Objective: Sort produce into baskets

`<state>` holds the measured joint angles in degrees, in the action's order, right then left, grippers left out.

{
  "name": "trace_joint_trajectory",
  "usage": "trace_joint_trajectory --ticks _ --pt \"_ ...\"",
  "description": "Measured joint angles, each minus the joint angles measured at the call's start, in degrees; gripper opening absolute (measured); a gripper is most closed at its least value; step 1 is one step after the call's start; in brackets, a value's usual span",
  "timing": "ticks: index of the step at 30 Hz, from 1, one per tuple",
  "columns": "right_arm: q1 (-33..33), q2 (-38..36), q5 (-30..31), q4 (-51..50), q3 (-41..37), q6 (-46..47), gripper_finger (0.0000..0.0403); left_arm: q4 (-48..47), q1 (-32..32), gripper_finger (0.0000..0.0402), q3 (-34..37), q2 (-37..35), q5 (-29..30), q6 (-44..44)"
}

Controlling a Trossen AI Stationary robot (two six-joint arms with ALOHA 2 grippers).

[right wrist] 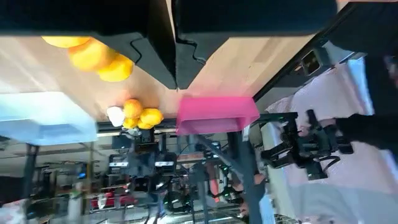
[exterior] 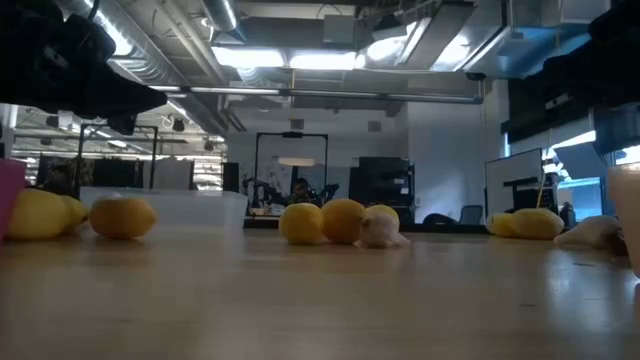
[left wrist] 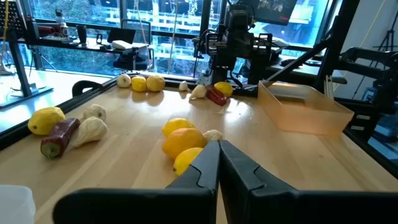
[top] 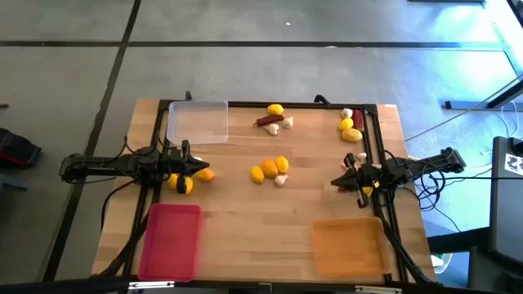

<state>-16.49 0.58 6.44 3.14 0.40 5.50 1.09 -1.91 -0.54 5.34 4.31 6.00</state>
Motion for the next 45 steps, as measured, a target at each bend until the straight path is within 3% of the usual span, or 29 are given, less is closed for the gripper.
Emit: trace_joint_trajectory --ticks 5,11,16,27,30,45 --pt "0.0 0.0 6.5 0.7 0.0 0.0 0.0005 0.9 -0.1 0.0004 0.0 0.0 2.4 -2.7" --pt "0.0 0.0 7.6 1.0 0.0 0.1 0.0005 5.4 0.0 0.0004 0.0 0.0 2.5 -7.8" --pt "0.0 0.0 10.4 1.2 0.0 1.2 0.0005 10.9 0.0 0.0004 0.0 0.0 2.5 -6.4" --pt "0.0 0.5 11.0 1.5 0.0 5.6 0.0005 12.1 -0.1 0.0004 0.0 0.0 2.6 -7.4" --pt "0.0 0.4 13.6 3.8 0.0 9.4 0.0005 13.1 -0.1 0.0004 0.0 0.0 2.6 -7.3" --pt "0.0 3.2 22.2 6.4 0.0 9.1 0.0005 16.1 -0.1 0.0004 0.0 0.8 2.6 -4.3"
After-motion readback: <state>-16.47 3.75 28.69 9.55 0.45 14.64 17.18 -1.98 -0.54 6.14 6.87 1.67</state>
